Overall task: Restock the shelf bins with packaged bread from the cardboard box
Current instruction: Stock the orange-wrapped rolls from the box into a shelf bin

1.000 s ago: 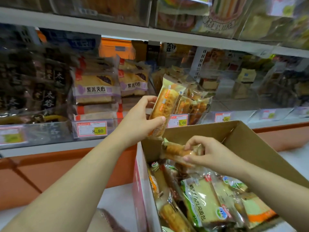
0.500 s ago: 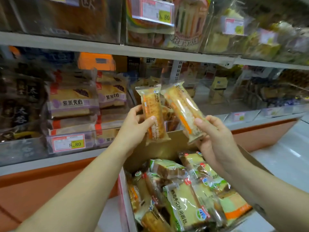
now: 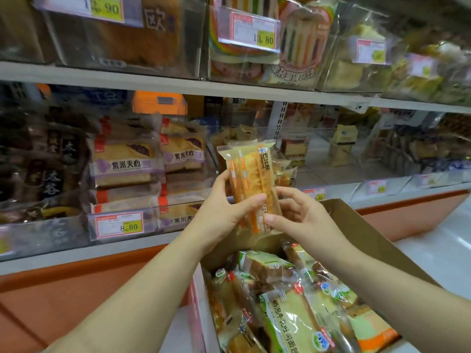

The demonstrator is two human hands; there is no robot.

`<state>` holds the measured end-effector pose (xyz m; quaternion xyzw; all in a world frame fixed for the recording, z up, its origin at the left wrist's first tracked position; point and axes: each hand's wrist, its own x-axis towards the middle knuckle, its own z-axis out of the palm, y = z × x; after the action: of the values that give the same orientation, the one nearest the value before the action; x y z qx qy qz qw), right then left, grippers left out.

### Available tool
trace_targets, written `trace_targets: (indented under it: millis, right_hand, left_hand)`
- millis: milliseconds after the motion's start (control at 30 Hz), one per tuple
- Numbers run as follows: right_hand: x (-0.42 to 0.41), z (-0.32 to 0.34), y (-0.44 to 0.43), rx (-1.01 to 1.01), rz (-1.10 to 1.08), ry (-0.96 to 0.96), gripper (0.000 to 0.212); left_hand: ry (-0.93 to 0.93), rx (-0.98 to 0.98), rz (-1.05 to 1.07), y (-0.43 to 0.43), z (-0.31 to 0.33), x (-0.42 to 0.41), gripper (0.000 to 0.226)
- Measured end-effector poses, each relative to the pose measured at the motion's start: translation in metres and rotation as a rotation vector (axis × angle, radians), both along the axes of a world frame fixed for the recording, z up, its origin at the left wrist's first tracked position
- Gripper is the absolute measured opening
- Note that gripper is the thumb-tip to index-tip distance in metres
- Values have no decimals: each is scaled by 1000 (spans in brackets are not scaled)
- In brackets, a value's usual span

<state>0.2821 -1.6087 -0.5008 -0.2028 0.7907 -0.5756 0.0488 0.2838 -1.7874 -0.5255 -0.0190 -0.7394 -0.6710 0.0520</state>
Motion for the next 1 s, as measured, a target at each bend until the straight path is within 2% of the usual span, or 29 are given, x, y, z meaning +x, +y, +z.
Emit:
trace_targets:
  millis: [100,300,467,567,633,700,800,1000]
  right_hand:
    - [-5,0,4,69,-30,56,37]
    - [-7,3,12,255,77,81,33]
    - [-6,13,17,243,77,63,31]
    - [-6,28,18,164,61,49,42]
    - [-7,42,20,151,34,121,52]
    - [-9,56,21,285,29,247,60]
    - [-11,69,19,592,102,431,64]
    - [-9,73,16,815,266,550,58]
  left_hand:
    - [41,-88,27,-4,0,2,101]
    - [46,-157,-109,2,-3,5,99]
    - [80,-156,-65,5,-2,8,91]
    - [91,-173,-80,7,-3,9,94]
    - [114,-222,-82,7,-2,11,96]
    - [154,-296,-87,9,-1,13,94]
    - [198,-356,-99,12,1,17,93]
    - [272,-482,-63,12,-1,22,95]
